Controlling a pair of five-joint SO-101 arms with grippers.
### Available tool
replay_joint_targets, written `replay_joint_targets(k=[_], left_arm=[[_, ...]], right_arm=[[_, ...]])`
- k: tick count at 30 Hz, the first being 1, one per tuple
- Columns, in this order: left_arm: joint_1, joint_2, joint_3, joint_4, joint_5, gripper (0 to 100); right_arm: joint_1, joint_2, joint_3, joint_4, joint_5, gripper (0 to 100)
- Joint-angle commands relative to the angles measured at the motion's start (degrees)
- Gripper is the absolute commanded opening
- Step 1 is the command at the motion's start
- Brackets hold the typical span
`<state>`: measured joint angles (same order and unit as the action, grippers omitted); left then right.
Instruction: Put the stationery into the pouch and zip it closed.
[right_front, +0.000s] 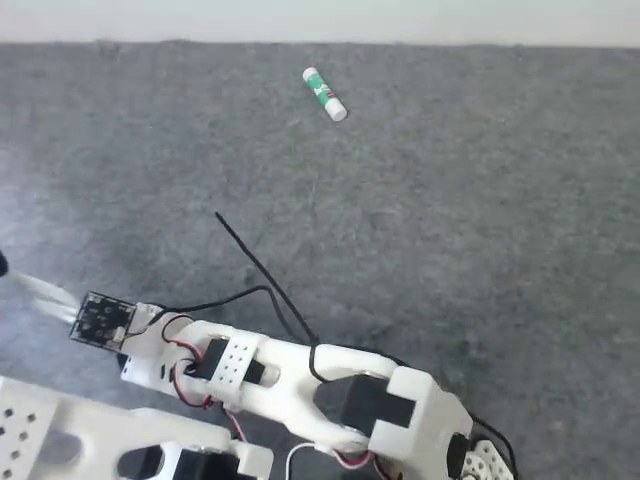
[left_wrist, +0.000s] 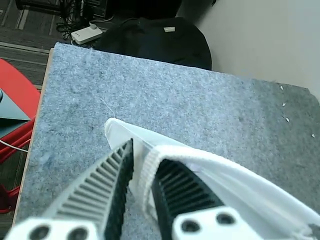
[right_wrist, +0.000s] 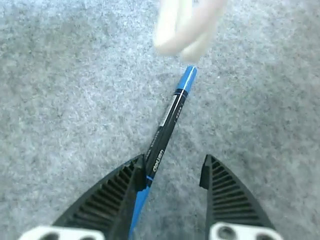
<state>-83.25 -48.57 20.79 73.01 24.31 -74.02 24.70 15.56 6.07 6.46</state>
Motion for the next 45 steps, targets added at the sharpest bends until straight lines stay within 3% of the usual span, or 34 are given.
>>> replay_joint_targets(k=[1, 14, 19, 26, 29, 34, 45], left_arm=[[-0.35, -0.26, -3.82, -3.16, 0.70, 1], [-0.35, -0.35, -4.00, -3.16, 0.62, 1], [-0.35, -0.35, -4.00, -3.16, 0.62, 1], [-0.35, -0.35, -4.00, -3.16, 0.62, 1], [-0.35, -0.35, -4.00, -3.16, 0.62, 1], [-0.35, -0.35, -4.00, -3.16, 0.62, 1], [-0.26, -0.44, -4.00, -3.16, 0.62, 1]], right_arm=[[-0.66, 0.31, -5.01, -1.01, 0.44, 17.0], [-0.75, 8.57, -10.37, -1.01, 1.05, 16.8], [-0.40, 9.80, -10.37, -1.01, 7.38, 16.6], [2.33, 9.80, -10.37, -0.66, 8.09, 16.5], [2.77, 9.71, -11.43, 3.47, 8.18, 15.5], [3.30, 10.24, -16.97, 13.93, 8.18, 0.1], [6.73, 9.63, -17.76, 18.07, 8.00, 0.6]])
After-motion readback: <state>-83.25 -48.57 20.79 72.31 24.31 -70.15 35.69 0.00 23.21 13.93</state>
